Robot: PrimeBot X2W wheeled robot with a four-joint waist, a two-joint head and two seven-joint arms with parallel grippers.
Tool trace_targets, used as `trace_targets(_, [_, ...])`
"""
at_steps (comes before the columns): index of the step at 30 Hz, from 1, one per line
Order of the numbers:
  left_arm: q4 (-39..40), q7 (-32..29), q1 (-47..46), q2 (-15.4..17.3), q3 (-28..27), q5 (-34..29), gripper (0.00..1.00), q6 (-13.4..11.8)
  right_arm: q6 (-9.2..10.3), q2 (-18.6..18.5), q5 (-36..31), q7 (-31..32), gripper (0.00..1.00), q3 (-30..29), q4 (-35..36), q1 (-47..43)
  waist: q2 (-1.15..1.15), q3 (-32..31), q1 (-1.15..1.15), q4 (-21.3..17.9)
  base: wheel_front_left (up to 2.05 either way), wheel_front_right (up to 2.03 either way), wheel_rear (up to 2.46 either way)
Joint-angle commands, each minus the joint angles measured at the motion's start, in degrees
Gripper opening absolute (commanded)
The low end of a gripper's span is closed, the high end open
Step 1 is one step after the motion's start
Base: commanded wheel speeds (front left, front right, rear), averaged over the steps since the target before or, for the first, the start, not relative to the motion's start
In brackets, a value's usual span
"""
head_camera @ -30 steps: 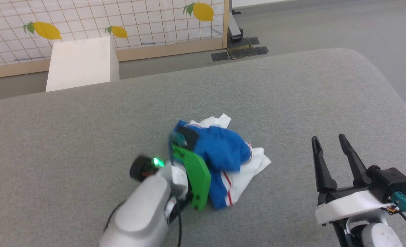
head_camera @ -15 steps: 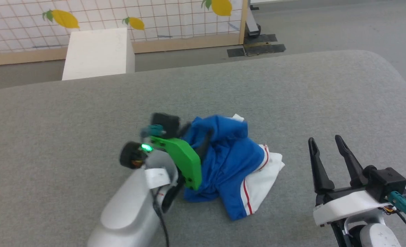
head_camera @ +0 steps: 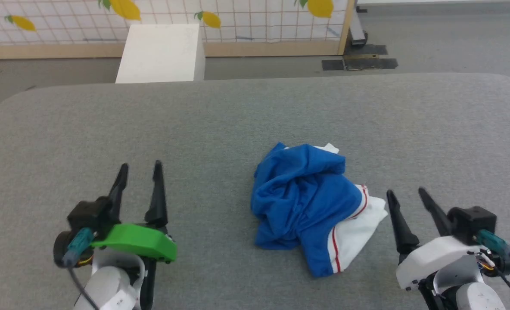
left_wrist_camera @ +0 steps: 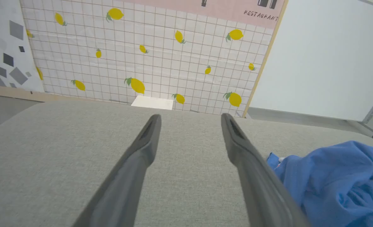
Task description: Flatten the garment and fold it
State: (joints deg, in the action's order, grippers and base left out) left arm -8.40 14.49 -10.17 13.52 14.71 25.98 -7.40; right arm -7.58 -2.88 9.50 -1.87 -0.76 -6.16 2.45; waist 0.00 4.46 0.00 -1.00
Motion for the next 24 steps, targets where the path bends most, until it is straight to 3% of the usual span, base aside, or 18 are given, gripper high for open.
trace_targets(1, [1.79,0.44,1.44,-0.13,-1.26,-1.25,1.0,-0.49,0.09,0.01,-0.27,2.78,1.0,-0.48,-1.25,1.24,0.0,1.64,0.0,1.84,0.0,0.0,0.0])
trace_targets(7, [7.61,0.49,5.41,-3.45,-7.24,-6.0,1.0,1.1,0.09,0.01,-2.09,16.39,1.0,-2.18,-6.15,4.19,0.0,4.35,0.0,4.78,0.0,0.0,0.0])
trace_targets(16, [9.23,0.5,6.3,-8.5,-12.65,-10.44,1.0,6.01,0.09,0.01,-3.59,34.11,1.0,-0.41,-11.36,7.91,0.0,6.89,0.0,7.17,0.0,0.0,0.0])
trace_targets(17, [9.19,0.5,6.22,-8.85,-13.13,-10.78,1.0,6.5,0.09,0.01,-3.04,35.83,0.85,0.08,-11.71,8.08,0.0,6.93,0.0,7.17,0.0,0.0,0.0])
trace_targets(18, [9.1,0.51,6.2,-9.1,-13.46,-11.05,1.0,6.86,0.09,0.01,-2.98,36.85,0.35,0.5,-11.77,8.18,0.0,6.91,0.0,7.16,0.0,0.0,0.0])
trace_targets(19, [8.92,0.51,6.19,-9.36,-13.84,-11.38,1.0,7.27,0.09,0.01,-3.3,37.5,0.0,0.84,-11.5,8.22,0.0,6.74,0.0,7.07,0.0,0.0,0.0])
trace_targets(21, [8.55,0.51,6.24,-9.7,-14.6,-12.0,1.0,7.92,0.09,0.01,-3.69,36.74,0.0,0.11,-10.23,8.02,0.0,6.17,0.0,6.68,0.0,0.0,0.0])
trace_targets(24, [8.17,0.51,6.64,-10.04,-15.36,-12.9,1.0,8.69,0.09,0.01,-3.86,30.36,0.0,-3.26,-6.96,7.55,0.0,4.9,0.0,5.86,0.0,0.0,0.0])
